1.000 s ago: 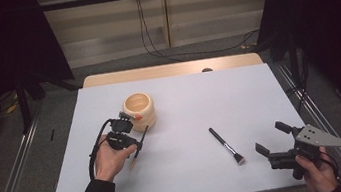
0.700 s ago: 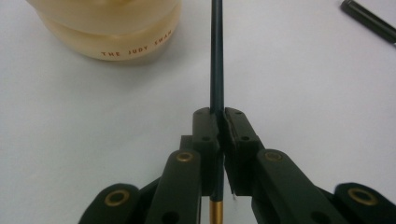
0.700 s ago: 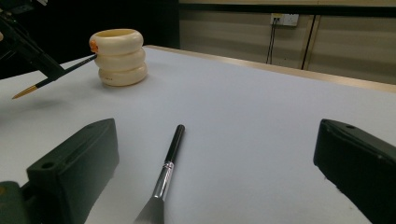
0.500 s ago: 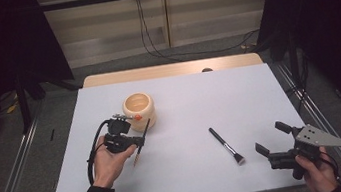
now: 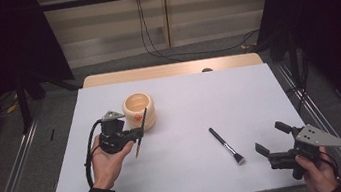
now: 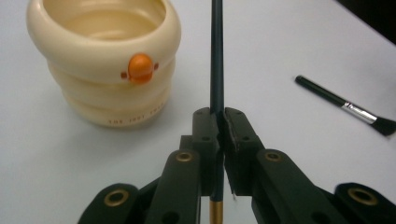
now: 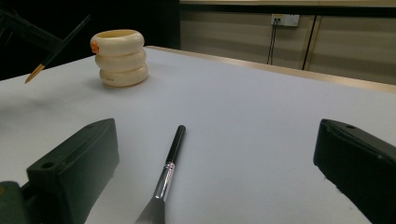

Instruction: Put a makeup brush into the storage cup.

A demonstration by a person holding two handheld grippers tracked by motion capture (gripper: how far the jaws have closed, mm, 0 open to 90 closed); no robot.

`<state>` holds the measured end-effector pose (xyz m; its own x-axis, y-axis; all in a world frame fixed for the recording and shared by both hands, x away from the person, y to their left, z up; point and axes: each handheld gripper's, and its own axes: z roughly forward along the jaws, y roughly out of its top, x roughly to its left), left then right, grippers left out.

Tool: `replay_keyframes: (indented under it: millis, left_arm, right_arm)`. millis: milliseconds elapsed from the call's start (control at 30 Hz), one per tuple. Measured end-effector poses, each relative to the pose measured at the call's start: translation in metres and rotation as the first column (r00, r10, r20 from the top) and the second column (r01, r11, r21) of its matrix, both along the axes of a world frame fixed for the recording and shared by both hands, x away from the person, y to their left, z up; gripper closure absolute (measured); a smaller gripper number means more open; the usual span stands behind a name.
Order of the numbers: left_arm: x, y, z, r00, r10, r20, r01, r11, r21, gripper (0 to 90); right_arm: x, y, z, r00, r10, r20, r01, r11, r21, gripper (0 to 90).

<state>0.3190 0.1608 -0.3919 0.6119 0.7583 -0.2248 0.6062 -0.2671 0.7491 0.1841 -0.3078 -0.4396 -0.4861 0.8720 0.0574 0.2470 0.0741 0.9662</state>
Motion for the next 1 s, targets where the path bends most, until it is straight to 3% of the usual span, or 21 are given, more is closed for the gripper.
replay_keyframes:
  millis: [167, 233, 300, 433, 567, 633, 700, 767, 900, 1000]
  left_arm:
    - [-0.004, 0.003, 0.004, 0.9971, 0.006, 0.076, -0.003, 0.9990, -0.044, 83.9]
    - [-0.007, 0.005, 0.007, 0.9916, 0.024, 0.127, -0.014, 0.9969, -0.077, 83.9]
    - [-0.007, 0.006, 0.008, 0.9899, 0.020, 0.140, -0.007, 0.9959, -0.091, 83.9]
    - [-0.010, 0.010, 0.012, 0.9786, 0.045, 0.201, -0.020, 0.9916, -0.128, 83.9]
    - [-0.013, 0.012, 0.015, 0.9626, 0.055, 0.265, -0.013, 0.9870, -0.160, 83.9]
    - [-0.014, 0.013, 0.016, 0.9567, 0.061, 0.285, -0.006, 0.9818, -0.190, 83.9]
    - [-0.013, 0.016, 0.018, 0.9572, 0.064, 0.282, -0.006, 0.9800, -0.199, 83.9]
    - [-0.012, 0.016, 0.020, 0.9516, 0.071, 0.299, -0.011, 0.9802, -0.197, 83.9]
    - [-0.009, 0.015, 0.026, 0.9494, 0.068, 0.307, -0.011, 0.9830, -0.183, 83.9]
    - [-0.011, 0.016, 0.031, 0.9431, 0.065, 0.326, 0.000, 0.9809, -0.194, 84.0]
  right_arm:
    - [0.000, 0.000, 0.000, 1.0000, -0.002, 0.001, 0.002, 1.000, 0.000, 0.0]
    - [0.000, 0.000, 0.000, 1.0000, -0.002, 0.002, 0.002, 1.000, 0.000, 0.0]
    - [0.000, -0.001, 0.000, 1.0000, -0.002, 0.006, 0.002, 1.000, -0.003, 0.0]
    - [0.000, 0.000, 0.000, 1.0000, -0.004, 0.005, 0.004, 1.000, 0.003, 0.0]
    - [0.000, 0.000, 0.000, 1.0000, -0.004, 0.005, 0.004, 1.000, 0.003, 0.0]
    - [0.000, 0.000, 0.000, 1.0000, -0.001, 0.005, 0.001, 1.000, 0.004, 0.0]
    - [0.000, -0.001, 0.001, 1.0000, 0.000, 0.006, 0.000, 1.000, 0.001, 0.0]
    - [0.000, 0.000, 0.001, 1.0000, 0.000, 0.009, 0.000, 1.000, 0.001, 0.0]
    - [0.000, 0.000, 0.000, 1.0000, 0.000, 0.008, 0.000, 1.000, -0.001, 0.0]
    - [0.000, -0.001, 0.000, 1.0000, 0.001, 0.010, -0.001, 1.000, 0.000, 0.0]
